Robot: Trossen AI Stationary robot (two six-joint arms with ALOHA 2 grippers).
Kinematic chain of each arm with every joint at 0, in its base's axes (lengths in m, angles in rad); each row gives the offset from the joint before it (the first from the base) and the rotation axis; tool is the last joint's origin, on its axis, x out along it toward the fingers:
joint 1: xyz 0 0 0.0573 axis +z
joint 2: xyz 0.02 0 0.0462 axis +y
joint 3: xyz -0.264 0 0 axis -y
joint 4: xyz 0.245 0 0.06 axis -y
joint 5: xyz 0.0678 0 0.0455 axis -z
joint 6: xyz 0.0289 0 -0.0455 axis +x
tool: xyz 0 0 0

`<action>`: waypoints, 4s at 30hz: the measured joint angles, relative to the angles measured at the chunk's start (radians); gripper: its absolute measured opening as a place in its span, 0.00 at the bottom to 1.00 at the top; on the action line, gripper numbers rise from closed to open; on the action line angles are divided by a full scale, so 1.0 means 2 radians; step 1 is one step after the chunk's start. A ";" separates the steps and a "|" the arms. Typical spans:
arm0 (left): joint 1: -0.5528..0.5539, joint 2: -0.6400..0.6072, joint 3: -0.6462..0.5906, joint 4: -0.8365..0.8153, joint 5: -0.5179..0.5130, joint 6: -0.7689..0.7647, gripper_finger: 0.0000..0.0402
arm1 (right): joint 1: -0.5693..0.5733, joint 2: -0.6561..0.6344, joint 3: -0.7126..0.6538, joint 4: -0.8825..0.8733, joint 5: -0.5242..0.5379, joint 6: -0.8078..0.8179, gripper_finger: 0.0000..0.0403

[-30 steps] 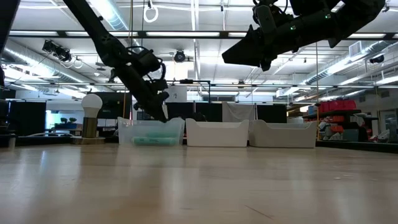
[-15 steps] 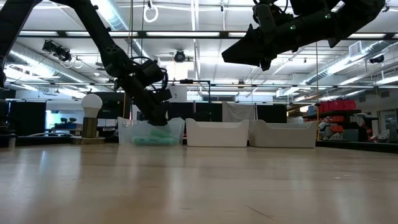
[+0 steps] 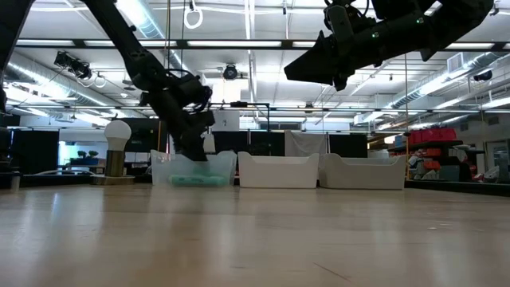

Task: Pick & Place Markers
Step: Put the green highlighter pen into the transparent bin, then return to Home Position

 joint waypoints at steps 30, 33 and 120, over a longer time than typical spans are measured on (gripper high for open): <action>0.017 -0.001 0.000 0.037 -0.103 -0.013 0.01 | 0.000 0.000 0.000 0.000 0.000 -0.004 0.25; 0.020 0.008 0.000 0.041 -0.109 -0.016 0.01 | 0.000 0.000 0.000 0.000 0.000 -0.004 0.25; -0.194 -0.290 -0.273 0.259 -0.106 -0.236 0.03 | 0.048 -0.673 -0.301 -0.252 -0.127 0.043 0.02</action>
